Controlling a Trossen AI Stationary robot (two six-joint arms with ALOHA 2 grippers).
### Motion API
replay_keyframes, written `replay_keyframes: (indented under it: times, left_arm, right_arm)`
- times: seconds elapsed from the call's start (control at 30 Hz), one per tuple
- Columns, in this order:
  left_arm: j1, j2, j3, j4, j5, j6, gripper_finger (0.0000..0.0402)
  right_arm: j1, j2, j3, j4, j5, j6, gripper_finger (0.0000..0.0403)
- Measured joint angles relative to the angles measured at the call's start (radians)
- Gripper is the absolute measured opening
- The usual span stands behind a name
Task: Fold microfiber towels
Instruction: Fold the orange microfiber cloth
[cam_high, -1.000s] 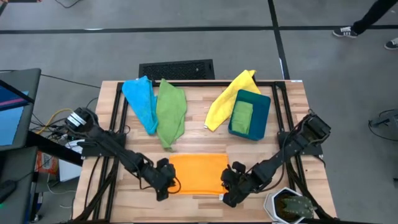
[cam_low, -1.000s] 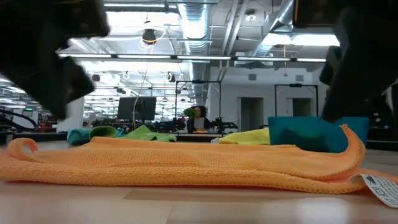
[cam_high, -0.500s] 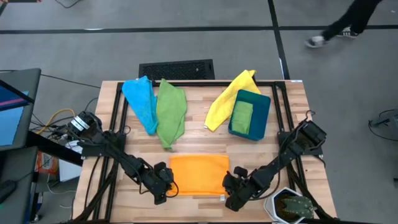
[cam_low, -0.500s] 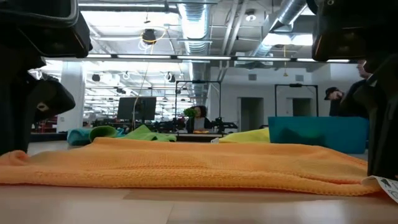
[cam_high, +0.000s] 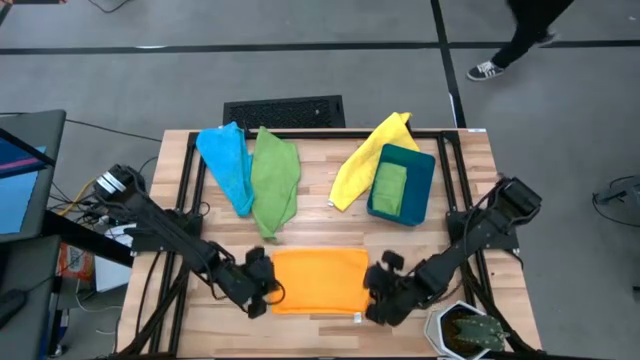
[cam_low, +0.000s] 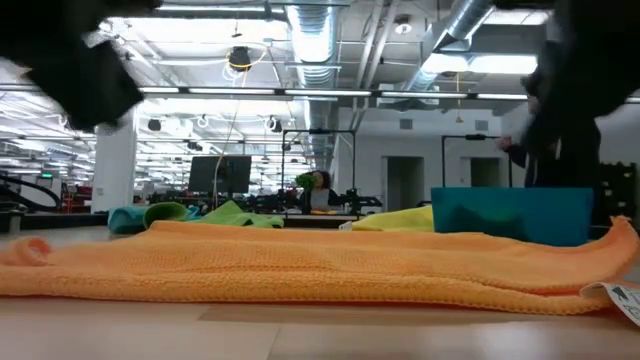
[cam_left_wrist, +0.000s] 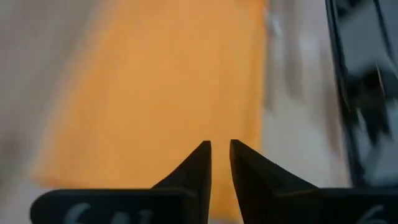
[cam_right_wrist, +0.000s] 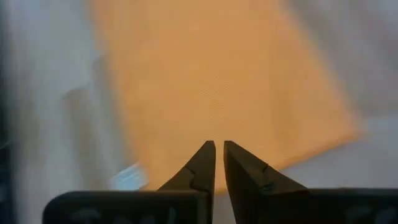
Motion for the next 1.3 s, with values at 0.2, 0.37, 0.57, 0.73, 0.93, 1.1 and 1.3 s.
replay_keyframes:
  times: [0.2,0.37,0.57,0.73,0.93,1.1,1.3]
  left_arm:
    - [0.107,-0.059,-0.06,0.039,-0.184,0.096,0.001]
    - [0.174,-0.058,-0.223,0.311,-0.087,0.095,0.0003]
    - [0.185,-0.057,-0.343,0.406,-0.09,0.013,0.0]
    - [0.186,-0.021,-0.356,0.405,-0.086,0.008,0.0]
    - [0.186,0.072,-0.356,0.414,-0.086,0.016,0.0]
    - [0.186,0.159,-0.351,0.436,-0.103,-0.017,0.0]
    - [0.186,0.15,-0.351,0.4,-0.092,-0.071,0.0]
  right_arm:
    - [-0.108,0.016,-0.019,-0.028,0.09,0.022,0.0058]
    - [-0.173,0.051,-0.115,0.118,0.096,0.014,0.0058]
    - [-0.213,0.096,-0.186,0.162,0.1,0.113,0.0058]
    - [-0.225,0.118,-0.213,0.216,0.085,0.131,0.0058]
    - [-0.223,0.122,-0.212,0.215,0.081,0.136,0.0058]
    - [-0.216,0.123,-0.212,0.213,0.07,0.137,0.0058]
    - [-0.179,0.109,-0.214,0.185,0.062,0.138,0.0058]
